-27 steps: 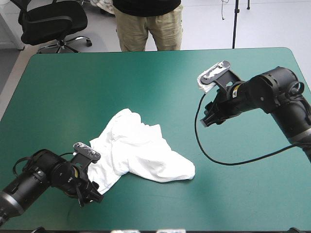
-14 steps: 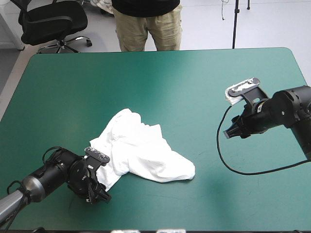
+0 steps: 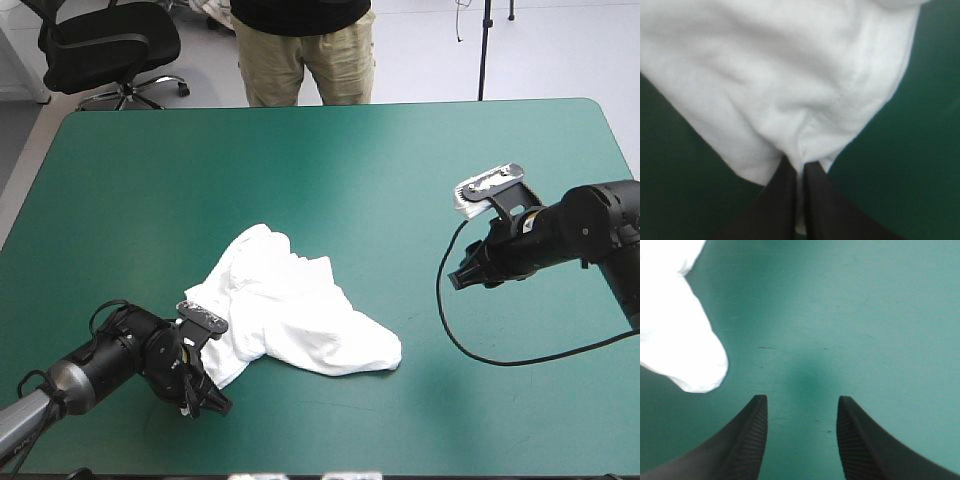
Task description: Fold the cloth
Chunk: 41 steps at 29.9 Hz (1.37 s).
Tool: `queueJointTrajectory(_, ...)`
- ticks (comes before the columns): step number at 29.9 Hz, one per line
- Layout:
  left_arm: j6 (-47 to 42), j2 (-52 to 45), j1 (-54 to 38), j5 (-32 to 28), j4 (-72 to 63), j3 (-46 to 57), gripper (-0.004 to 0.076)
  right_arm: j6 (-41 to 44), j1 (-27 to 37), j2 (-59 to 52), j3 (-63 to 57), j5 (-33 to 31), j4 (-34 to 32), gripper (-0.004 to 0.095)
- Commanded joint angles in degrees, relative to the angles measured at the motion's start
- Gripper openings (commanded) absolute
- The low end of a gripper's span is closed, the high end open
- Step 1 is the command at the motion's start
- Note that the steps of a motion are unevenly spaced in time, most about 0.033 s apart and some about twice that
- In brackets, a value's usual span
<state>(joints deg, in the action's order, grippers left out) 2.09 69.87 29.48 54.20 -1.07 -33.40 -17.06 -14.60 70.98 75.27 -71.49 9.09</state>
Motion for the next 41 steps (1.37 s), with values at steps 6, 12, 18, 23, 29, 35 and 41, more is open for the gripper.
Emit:
queueJointTrajectory(6, -0.6, 1.0, 0.3, -2.3, 0.4, 0.4, -0.0015, -4.3, -7.5, 1.9, -6.9, 2.8, 7.4, 0.0415)
queueJointTrajectory(12, -0.6, 1.0, 0.3, -2.5, -0.1, 0.4, -0.0015, -2.3, -17.0, 5.5, -14.7, 13.3, 7.4, 0.0470)
queueJointTrajectory(18, -0.6, 1.0, 0.3, -1.9, 0.0, 0.4, -0.0015, -0.9, -18.6, 11.4, -15.7, 17.9, 7.5, 0.0482)
queueJointTrajectory(23, -0.6, 1.0, 0.3, -2.1, 0.0, 0.4, -0.0015, -0.9, -18.6, 17.0, -15.7, 18.0, 7.8, 0.0459)
queueJointTrajectory(29, -0.6, 1.0, 0.3, -2.3, 0.0, 0.4, -0.0017, -2.7, -18.6, 21.9, -15.7, 15.2, 7.8, 0.0166)
queueJointTrajectory(35, -0.6, 0.9, 0.3, -3.4, 0.0, 0.3, -0.0017, -5.7, -18.6, 21.5, -15.7, 16.3, 8.1, -0.0011)
queueJointTrajectory(41, -0.6, -2.7, 0.3, -1.0, 1.6, -8.0, -0.0017, -3.2, -18.6, 14.5, -11.8, 16.9, 3.3, -0.0011)
